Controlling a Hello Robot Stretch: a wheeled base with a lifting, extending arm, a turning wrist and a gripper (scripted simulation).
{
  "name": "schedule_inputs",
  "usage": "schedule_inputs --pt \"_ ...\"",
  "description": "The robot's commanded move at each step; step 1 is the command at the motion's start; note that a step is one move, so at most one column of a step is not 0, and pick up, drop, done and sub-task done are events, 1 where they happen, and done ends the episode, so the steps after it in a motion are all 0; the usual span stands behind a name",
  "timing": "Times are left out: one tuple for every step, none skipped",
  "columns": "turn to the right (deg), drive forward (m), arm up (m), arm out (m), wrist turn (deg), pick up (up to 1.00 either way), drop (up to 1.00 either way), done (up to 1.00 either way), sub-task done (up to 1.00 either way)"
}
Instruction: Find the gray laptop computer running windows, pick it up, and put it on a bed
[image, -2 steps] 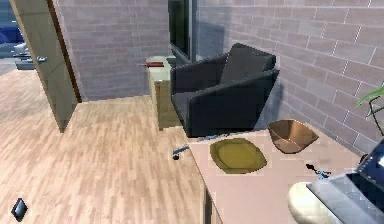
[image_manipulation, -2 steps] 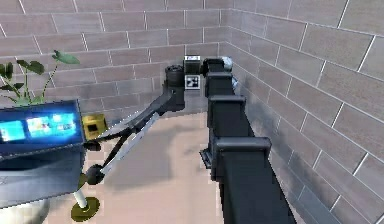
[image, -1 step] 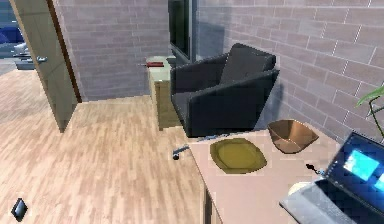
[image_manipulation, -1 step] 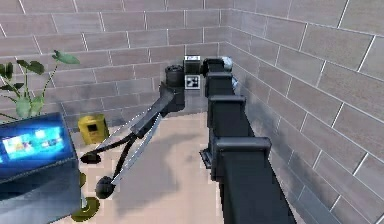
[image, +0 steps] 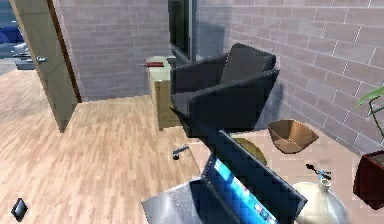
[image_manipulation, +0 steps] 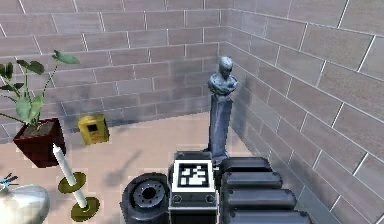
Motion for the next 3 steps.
schedule_inputs --pt "-15.0 0.00 0.00 0.00 0.0 0.00 0.00 0.00 0.00" --pt "0.0 0.60 0.00 0.00 0.0 0.00 0.00 0.00 0.00" --pt "-24.0 0.00 0.00 0.00 0.0 0.00 0.00 0.00 0.00"
